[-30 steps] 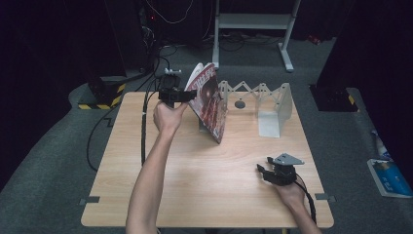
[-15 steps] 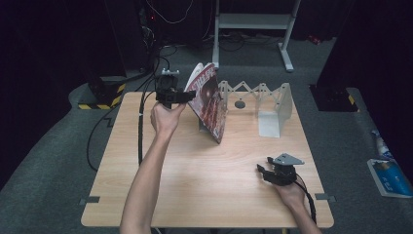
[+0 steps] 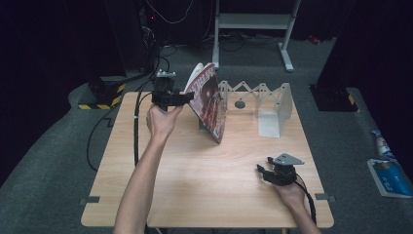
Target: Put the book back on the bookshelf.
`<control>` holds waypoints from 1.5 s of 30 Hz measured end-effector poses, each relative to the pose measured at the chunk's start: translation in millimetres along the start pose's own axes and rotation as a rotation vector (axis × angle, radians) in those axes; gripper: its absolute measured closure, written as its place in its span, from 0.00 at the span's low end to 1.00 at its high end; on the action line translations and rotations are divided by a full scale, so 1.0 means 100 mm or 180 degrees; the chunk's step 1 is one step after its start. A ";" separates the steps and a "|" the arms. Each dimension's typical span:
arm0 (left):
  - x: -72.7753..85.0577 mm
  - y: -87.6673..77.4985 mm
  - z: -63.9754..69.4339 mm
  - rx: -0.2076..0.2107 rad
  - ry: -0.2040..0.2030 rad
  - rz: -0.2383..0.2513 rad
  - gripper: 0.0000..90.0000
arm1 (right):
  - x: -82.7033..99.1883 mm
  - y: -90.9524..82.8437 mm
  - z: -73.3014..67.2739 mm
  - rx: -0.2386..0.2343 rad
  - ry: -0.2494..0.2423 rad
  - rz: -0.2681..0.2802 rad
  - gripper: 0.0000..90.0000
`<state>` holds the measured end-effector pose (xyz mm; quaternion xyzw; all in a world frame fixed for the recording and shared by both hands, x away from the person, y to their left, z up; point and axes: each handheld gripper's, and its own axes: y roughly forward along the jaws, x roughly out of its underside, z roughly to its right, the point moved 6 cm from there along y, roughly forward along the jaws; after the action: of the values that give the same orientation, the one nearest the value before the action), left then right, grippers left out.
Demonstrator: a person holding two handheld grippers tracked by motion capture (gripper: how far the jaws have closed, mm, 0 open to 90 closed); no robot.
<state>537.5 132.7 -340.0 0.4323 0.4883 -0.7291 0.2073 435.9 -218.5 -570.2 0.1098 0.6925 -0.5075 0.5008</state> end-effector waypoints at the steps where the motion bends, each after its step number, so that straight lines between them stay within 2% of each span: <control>1: 0.00 -0.01 0.00 0.0007 0.0008 0.0009 0.42 | 0.00 0.00 0.00 0.0000 0.0000 -0.0001 0.46; 4: 0.00 -0.04 0.02 0.0036 0.0026 0.0050 0.41 | 0.00 0.00 0.00 -0.0001 -0.0003 -0.0001 0.46; 7: 0.01 -0.07 0.03 0.0088 -0.0018 0.0063 0.42 | 0.00 0.00 0.00 0.0000 -0.0003 0.0000 0.46; 15: 0.05 -0.10 -0.01 0.0093 -0.0064 0.0061 0.41 | 0.00 0.00 0.00 -0.0001 -0.0002 -0.0001 0.46; 32: 0.12 -0.24 -0.06 0.0134 -0.0045 0.0092 0.40 | 0.00 0.00 0.00 -0.0001 -0.0011 0.0003 0.46; 39: 0.14 -0.30 -0.09 0.0133 -0.0135 0.0132 0.40 | 0.00 0.00 0.00 -0.0001 -0.0011 0.0002 0.46; 45: 0.16 -0.35 -0.11 0.0131 -0.0157 0.0144 0.40 | 0.00 0.00 0.00 -0.0001 -0.0011 0.0002 0.46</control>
<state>508.5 159.4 -336.6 0.4292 0.4581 -0.7446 0.2268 435.9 -218.5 -570.3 0.1090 0.6916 -0.5075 0.5022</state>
